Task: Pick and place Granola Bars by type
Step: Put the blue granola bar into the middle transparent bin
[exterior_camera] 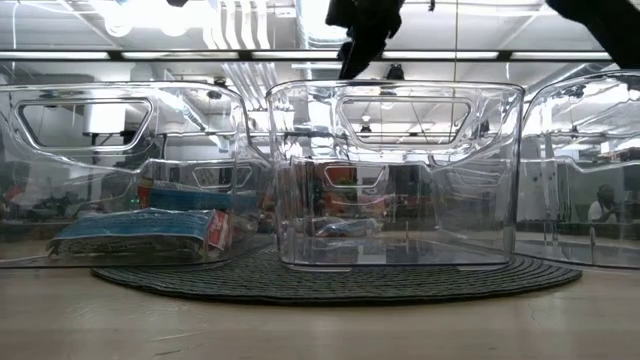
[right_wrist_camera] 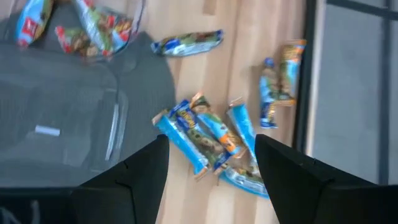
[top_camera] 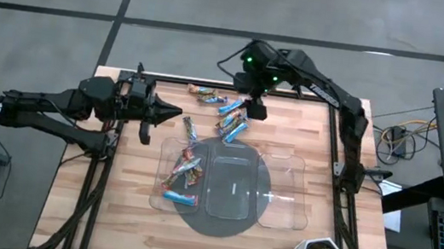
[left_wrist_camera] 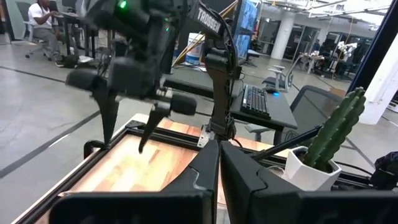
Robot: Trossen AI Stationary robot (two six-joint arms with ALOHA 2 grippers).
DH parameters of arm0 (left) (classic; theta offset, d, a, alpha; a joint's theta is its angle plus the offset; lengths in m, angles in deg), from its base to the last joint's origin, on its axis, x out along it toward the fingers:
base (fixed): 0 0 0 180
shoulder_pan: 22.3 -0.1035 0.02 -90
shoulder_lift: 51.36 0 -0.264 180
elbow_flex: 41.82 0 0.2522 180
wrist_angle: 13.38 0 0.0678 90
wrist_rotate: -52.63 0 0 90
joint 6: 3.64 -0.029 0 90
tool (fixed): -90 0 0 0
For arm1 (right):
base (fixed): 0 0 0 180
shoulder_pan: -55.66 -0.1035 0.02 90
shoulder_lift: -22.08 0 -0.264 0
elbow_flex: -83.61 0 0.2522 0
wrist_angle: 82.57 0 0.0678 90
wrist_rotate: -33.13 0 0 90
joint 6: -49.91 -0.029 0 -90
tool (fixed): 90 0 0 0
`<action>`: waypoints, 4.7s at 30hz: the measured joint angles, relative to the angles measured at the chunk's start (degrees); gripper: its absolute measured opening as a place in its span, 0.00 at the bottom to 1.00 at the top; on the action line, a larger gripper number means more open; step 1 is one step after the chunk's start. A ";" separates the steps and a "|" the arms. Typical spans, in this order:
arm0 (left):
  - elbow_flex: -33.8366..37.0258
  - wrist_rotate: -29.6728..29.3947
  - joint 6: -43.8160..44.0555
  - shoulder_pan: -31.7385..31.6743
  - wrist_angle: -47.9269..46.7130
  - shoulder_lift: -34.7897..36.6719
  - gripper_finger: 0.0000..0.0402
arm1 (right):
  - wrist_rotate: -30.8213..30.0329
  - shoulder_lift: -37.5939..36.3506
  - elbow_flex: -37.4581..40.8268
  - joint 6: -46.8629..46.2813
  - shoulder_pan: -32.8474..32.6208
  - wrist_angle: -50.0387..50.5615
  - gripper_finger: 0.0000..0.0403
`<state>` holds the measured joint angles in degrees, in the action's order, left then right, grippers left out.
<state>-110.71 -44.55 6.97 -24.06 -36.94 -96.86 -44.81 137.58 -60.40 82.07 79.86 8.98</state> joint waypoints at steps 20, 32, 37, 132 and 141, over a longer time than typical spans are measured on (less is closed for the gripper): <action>0.04 0.02 0.07 0.00 -3.44 1.55 0.00 | 0.00 10.90 0.00 7.69 -0.46 -0.80 0.55; 0.09 0.02 -0.03 0.00 -4.19 1.92 0.00 | -0.20 16.05 0.00 14.77 -0.84 -3.11 0.56; 0.09 0.02 -0.07 -0.01 -4.22 2.45 0.00 | -0.46 18.85 0.00 14.89 -0.87 -3.41 0.56; 0.09 0.00 0.07 -0.02 -4.45 4.11 0.00 | -3.85 -3.65 5.90 -9.30 -13.98 -2.89 0.07; 0.09 0.00 0.06 -0.01 -4.45 4.11 0.00 | -3.98 -4.72 7.07 -19.81 -21.97 -2.59 0.07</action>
<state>-110.62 -44.55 7.03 -24.08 -41.38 -92.75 -48.79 132.86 -53.33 62.26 57.89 6.39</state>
